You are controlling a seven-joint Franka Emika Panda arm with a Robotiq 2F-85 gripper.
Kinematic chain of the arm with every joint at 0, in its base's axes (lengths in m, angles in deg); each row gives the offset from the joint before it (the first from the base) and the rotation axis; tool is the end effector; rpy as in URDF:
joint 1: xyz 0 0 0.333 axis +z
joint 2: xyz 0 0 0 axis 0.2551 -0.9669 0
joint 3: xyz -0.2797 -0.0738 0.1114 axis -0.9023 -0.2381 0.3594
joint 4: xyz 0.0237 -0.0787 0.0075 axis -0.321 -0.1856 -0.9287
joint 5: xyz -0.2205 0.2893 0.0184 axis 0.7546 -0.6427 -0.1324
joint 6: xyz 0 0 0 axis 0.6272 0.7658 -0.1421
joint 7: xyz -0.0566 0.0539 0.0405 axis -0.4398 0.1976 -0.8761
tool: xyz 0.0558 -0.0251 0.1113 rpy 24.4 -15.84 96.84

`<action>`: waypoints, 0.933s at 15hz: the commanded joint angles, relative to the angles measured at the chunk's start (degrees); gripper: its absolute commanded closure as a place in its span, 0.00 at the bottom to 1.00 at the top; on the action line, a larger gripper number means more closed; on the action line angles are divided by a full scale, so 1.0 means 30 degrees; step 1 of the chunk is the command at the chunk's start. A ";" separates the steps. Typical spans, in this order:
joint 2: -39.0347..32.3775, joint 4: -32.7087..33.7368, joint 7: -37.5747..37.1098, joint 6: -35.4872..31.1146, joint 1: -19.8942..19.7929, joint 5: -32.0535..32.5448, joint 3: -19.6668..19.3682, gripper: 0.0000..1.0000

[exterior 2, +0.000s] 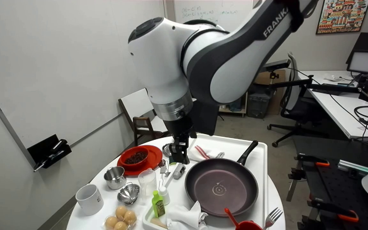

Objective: Wipe the pan with the white cloth

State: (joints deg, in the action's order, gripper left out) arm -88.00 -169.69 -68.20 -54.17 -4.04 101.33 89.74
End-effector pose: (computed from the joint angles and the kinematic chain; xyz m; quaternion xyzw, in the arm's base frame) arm 0.5451 0.1327 0.2760 0.9863 0.0090 -0.0187 0.1638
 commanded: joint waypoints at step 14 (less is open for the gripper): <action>-0.7063 0.4250 0.0128 -0.4426 0.2068 0.0163 -0.2382 0.00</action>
State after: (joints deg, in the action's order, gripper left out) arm -103.30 -163.32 -70.62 -70.25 1.24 104.82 83.79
